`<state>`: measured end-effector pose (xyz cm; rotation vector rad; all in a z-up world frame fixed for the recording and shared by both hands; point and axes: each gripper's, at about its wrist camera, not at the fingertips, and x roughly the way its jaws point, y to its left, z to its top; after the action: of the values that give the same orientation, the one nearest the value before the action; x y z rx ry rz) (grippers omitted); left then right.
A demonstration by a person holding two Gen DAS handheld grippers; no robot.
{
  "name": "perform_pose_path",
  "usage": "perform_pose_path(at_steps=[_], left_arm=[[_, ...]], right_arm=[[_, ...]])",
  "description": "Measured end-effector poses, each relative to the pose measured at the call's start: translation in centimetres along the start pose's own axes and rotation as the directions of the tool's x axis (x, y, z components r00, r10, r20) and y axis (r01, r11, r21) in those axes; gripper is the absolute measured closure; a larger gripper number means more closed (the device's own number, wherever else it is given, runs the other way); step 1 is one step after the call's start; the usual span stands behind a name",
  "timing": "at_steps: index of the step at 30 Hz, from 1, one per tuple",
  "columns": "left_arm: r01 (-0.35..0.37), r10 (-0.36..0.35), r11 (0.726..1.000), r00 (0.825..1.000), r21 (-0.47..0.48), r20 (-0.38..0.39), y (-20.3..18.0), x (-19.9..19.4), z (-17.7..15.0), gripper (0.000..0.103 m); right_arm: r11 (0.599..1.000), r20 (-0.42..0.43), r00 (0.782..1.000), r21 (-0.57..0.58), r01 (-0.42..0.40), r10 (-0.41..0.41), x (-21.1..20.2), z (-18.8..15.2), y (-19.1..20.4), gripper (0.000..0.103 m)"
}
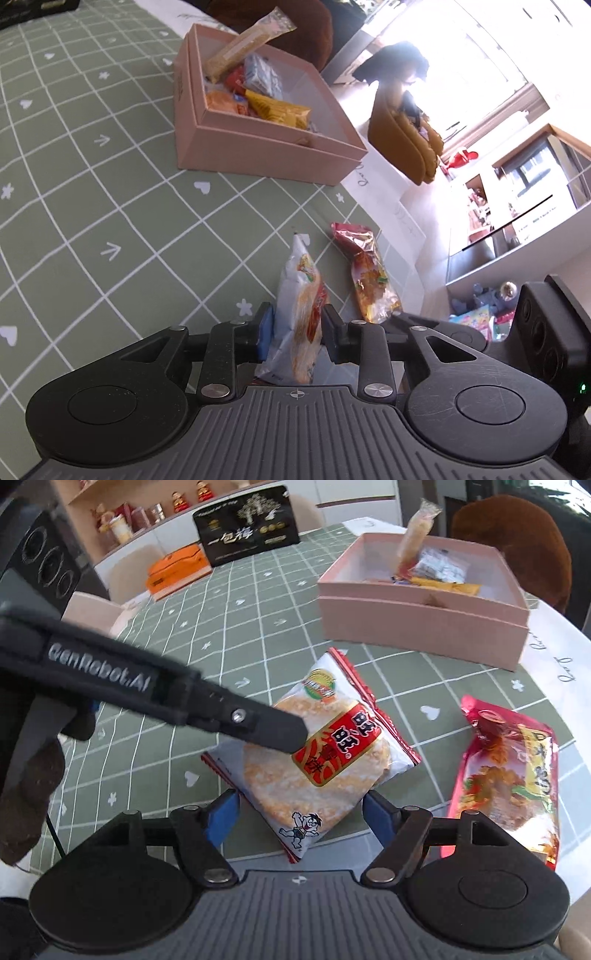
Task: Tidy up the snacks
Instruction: 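Grasp white snack bag with left tool while right tool reaches toward rice-cracker bag, then grasp red spicy-chicken bag with right tool while left tool lifts white bag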
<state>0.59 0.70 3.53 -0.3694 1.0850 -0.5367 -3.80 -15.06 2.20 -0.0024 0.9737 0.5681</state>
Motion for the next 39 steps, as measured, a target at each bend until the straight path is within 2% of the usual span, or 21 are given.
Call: perform_pose_path(at_steps=[2, 4, 7, 14, 17, 18, 20, 23, 25, 32, 36, 39], left_arm=[[-0.045, 0.045, 0.999, 0.999, 0.026, 0.001, -0.7, 0.2, 0.0, 0.073], [-0.121, 0.121, 0.991, 0.993, 0.065, 0.002, -1.6, 0.6, 0.1, 0.076], [-0.181, 0.182, 0.978, 0.983, 0.108, 0.003, -2.6, 1.2, 0.3, 0.074], [-0.172, 0.172, 0.981, 0.985, 0.088, 0.005, -2.2, 1.1, 0.3, 0.076], [-0.159, 0.16, 0.985, 0.987, 0.072, 0.0, -2.0, 0.7, 0.1, 0.078], [-0.15, 0.151, 0.986, 0.989, 0.072, -0.004, -2.1, 0.5, 0.0, 0.079], [-0.124, 0.125, 0.99, 0.992, 0.074, -0.01, -2.3, 0.0, -0.4, 0.081], [-0.086, 0.087, 0.993, 0.996, 0.077, -0.012, -2.4, -0.6, -1.0, 0.08], [-0.109, 0.109, 0.99, 0.994, 0.088, 0.002, -2.5, -0.5, -0.8, 0.078], [-0.127, 0.126, 0.989, 0.992, 0.077, 0.015, -1.2, 2.6, 0.8, 0.069], [-0.072, 0.072, 0.997, 0.997, 0.029, -0.007, -0.6, 2.5, 0.7, 0.075], [-0.084, 0.083, 0.996, 0.996, 0.038, 0.019, -0.8, 1.3, 0.0, 0.08]], right_arm=[[1.0, -0.013, 1.0, -0.004, -0.017, 0.017, 0.1, -0.2, 0.0, 0.028], [1.0, -0.01, 1.0, -0.014, -0.026, 0.026, 0.0, -0.4, 0.1, 0.028], [0.999, -0.007, 1.0, -0.025, -0.029, 0.028, -0.3, -0.4, 0.4, 0.028], [1.0, 0.006, 1.0, 0.0, 0.001, -0.001, -2.2, -0.6, -0.6, 0.028], [0.995, 0.01, 0.996, 0.042, 0.093, -0.093, -2.8, -0.8, -1.7, 0.028], [0.989, 0.001, 0.99, 0.043, 0.139, -0.139, -2.7, -0.9, -1.8, 0.031], [0.981, -0.013, 0.981, 0.023, 0.195, -0.195, -2.1, -1.0, -1.9, 0.05], [0.982, -0.03, 0.981, 0.013, 0.19, -0.189, -0.9, -1.2, -1.4, 0.056], [0.984, -0.01, 0.984, -0.008, 0.181, -0.181, -0.7, -1.2, -0.7, 0.058], [0.987, 0.008, 0.988, -0.058, 0.152, -0.152, -0.6, -1.6, 0.0, 0.058], [0.982, 0.027, 0.983, -0.047, 0.182, -0.181, -1.4, -1.7, -0.2, 0.057], [0.983, 0.103, 0.977, 0.009, 0.186, -0.186, -3.6, -1.6, -1.3, 0.045]])
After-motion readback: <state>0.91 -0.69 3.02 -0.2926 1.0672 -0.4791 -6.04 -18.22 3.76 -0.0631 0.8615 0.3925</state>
